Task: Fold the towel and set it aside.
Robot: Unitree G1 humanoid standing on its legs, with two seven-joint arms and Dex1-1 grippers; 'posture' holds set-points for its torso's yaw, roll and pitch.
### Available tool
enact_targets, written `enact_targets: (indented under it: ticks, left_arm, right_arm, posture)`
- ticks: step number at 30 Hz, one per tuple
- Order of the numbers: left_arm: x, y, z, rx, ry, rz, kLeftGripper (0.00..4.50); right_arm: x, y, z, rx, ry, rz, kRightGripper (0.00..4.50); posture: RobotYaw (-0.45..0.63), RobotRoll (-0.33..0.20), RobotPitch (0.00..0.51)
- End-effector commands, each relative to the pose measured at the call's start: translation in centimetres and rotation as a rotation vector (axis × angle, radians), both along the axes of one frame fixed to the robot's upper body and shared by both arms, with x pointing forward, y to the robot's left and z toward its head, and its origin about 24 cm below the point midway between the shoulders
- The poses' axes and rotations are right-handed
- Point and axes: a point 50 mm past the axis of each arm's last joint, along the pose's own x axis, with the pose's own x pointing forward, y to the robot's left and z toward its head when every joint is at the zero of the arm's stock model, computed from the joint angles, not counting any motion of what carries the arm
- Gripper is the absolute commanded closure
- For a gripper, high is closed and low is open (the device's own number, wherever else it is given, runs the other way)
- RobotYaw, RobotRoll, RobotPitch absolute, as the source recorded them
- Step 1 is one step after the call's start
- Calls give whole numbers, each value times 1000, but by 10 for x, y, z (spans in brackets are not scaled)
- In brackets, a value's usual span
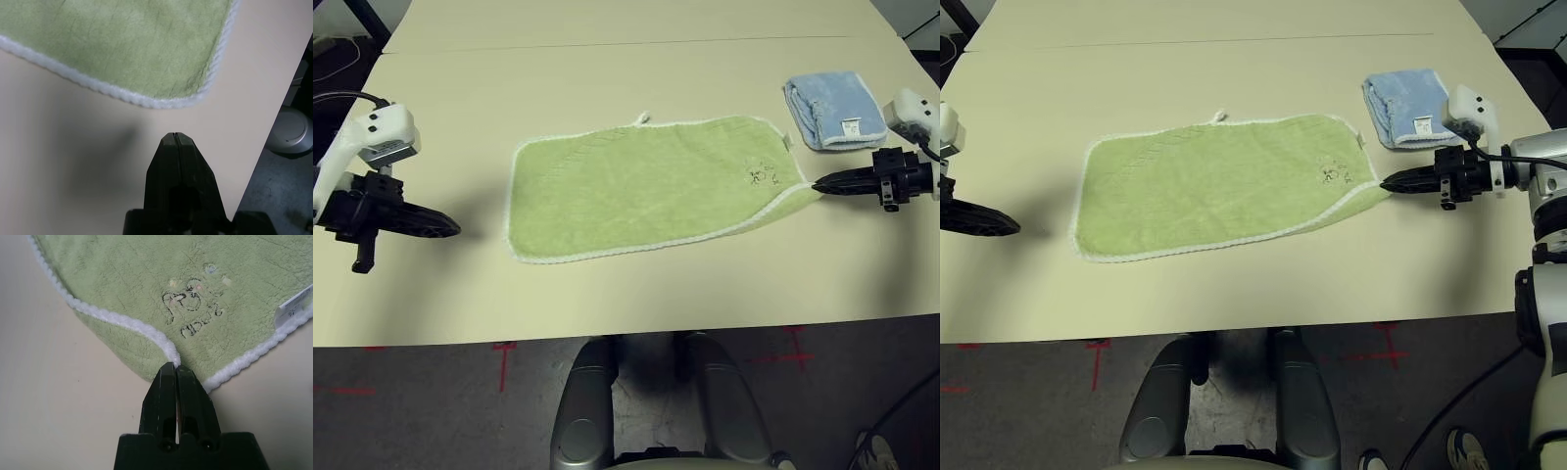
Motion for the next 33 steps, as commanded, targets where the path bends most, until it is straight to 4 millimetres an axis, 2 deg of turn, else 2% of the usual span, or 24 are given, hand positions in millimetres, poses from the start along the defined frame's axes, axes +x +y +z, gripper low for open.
enact_targets:
  ticks: [1,4,12,20,22,24,33]
  left_arm:
    - [-3,-14,-11,26,9,-84,4120]
    - [-4,-24,-19,51,-30,-144,3229]
    - [-5,-40,-27,98,-162,-264,135]
    - [3,-45,-37,112,-245,-268,60]
    - [5,-46,-39,124,-261,-277,435]
    - [7,-45,-42,141,-281,-279,1018]
    - [5,-37,-54,217,-259,-346,4448]
  right_arm:
    - [-1,-2,-3,19,0,-8,4500]
    - [-1,-1,-4,23,-2,-4,4500]
    - [0,0,-8,30,0,-1,4500]
    - [3,6,-9,34,-9,17,4500]
    - [4,7,-9,33,-11,21,4500]
    - [4,8,-8,34,-13,24,4500]
    - [5,9,-5,30,-27,26,4500]
  posture:
    - [53,0,291]
    - [53,0,290]
    - [60,0,287]
    - [63,0,285]
    - [61,0,285]
    - [60,0,285]
    - [52,0,288]
